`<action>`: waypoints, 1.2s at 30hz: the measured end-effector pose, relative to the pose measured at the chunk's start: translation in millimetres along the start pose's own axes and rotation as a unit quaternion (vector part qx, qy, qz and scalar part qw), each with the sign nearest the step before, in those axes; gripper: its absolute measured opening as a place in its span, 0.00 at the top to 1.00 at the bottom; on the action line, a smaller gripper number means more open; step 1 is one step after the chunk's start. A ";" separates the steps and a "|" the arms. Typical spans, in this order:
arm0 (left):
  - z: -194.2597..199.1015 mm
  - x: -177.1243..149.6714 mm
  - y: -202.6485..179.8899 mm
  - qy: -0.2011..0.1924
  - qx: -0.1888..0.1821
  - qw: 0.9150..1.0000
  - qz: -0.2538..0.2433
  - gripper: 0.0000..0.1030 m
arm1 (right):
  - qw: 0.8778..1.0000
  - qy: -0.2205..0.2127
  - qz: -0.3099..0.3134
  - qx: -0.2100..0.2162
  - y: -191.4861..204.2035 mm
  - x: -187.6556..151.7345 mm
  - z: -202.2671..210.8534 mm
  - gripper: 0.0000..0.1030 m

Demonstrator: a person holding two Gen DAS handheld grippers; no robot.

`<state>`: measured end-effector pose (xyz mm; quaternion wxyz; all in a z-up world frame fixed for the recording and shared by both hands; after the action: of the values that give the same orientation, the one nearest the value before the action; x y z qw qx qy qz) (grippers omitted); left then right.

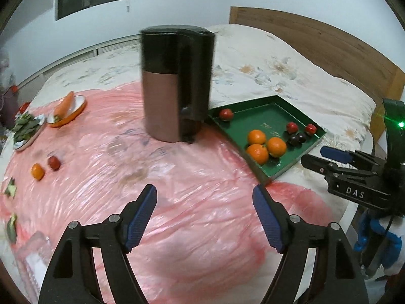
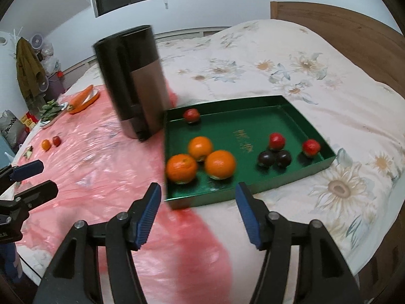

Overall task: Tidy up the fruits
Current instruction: 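Move both grippers back toward the last orange and red apple on the sheet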

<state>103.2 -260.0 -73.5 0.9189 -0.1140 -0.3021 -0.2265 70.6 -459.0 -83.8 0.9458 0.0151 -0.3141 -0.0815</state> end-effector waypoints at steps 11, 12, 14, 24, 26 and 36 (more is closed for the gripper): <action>39.0 -30.1 41.4 -0.017 0.016 0.999 0.035 0.27 | 1.000 -0.007 0.017 0.022 67.9 -15.1 24.1 0.00; 42.6 -33.6 45.6 -0.019 0.018 0.999 0.038 0.27 | 1.000 -0.009 0.018 0.023 72.6 -15.1 26.3 0.00; 46.6 -39.1 50.7 -0.020 0.018 0.999 0.043 0.27 | 0.999 -0.015 0.023 0.025 83.2 -15.8 31.2 0.00; 64.2 -59.7 77.8 -0.032 0.035 0.997 0.065 0.25 | 0.998 -0.011 0.059 0.029 129.6 -26.3 38.4 0.00; 66.4 -62.8 83.5 -0.033 0.039 0.996 0.070 0.25 | 0.997 -0.009 0.065 0.028 138.0 -27.9 38.5 0.00; 77.4 -74.3 110.7 -0.044 0.054 0.994 0.087 0.25 | 0.996 -0.003 0.086 0.036 171.3 -35.1 37.3 0.00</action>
<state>64.8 -110.9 -65.4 0.9259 -0.0998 -0.3426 -0.1242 45.5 -283.5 -61.1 0.9470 0.0223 -0.3201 0.0113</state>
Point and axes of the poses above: each gripper's, at about its wrist camera, not at the fingertips, and z roughly against the way its jaws point, y to its left, x to its top, the point moved 8 cm from there along -z, roughly the way its jaws point, and after that the axes turned 7 degrees about y, right-handed, at the moved point
